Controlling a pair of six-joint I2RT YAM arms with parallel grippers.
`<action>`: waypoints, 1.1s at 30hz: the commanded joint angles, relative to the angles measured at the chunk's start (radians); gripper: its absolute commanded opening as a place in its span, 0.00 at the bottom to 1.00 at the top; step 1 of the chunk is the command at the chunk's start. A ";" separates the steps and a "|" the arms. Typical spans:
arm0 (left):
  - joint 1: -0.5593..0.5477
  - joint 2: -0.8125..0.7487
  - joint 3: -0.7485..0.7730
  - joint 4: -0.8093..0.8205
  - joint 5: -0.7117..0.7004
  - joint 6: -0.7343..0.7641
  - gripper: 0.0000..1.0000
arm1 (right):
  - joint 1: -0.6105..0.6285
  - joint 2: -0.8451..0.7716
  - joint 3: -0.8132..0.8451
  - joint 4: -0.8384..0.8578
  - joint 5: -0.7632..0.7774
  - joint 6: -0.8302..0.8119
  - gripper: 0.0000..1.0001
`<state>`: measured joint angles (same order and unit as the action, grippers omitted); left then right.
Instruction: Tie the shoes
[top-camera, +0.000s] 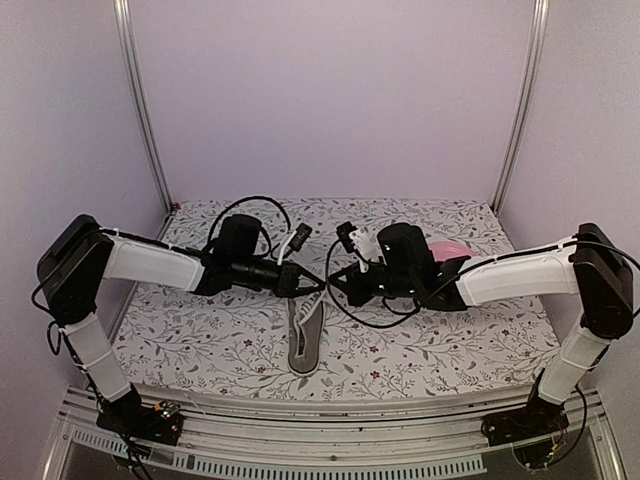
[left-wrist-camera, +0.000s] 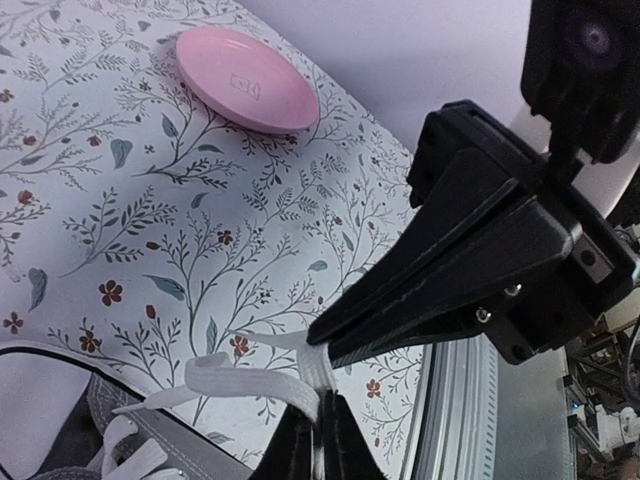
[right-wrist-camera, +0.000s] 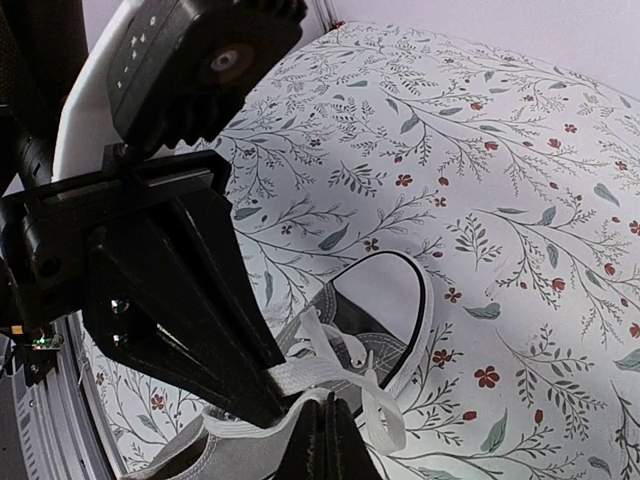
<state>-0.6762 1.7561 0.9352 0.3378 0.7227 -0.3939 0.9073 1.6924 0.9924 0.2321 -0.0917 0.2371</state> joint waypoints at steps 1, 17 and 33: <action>0.013 0.000 0.026 -0.048 0.056 0.050 0.07 | -0.008 0.013 0.032 0.019 -0.016 -0.013 0.02; 0.013 0.037 0.099 -0.151 0.058 0.116 0.15 | -0.014 -0.001 0.039 0.020 -0.062 -0.037 0.02; -0.017 0.059 0.207 -0.369 0.031 0.258 0.22 | -0.013 0.022 0.072 -0.008 -0.088 -0.056 0.02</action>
<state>-0.6807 1.7958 1.1007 0.0547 0.7662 -0.2001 0.8951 1.7012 1.0306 0.2268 -0.1627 0.1936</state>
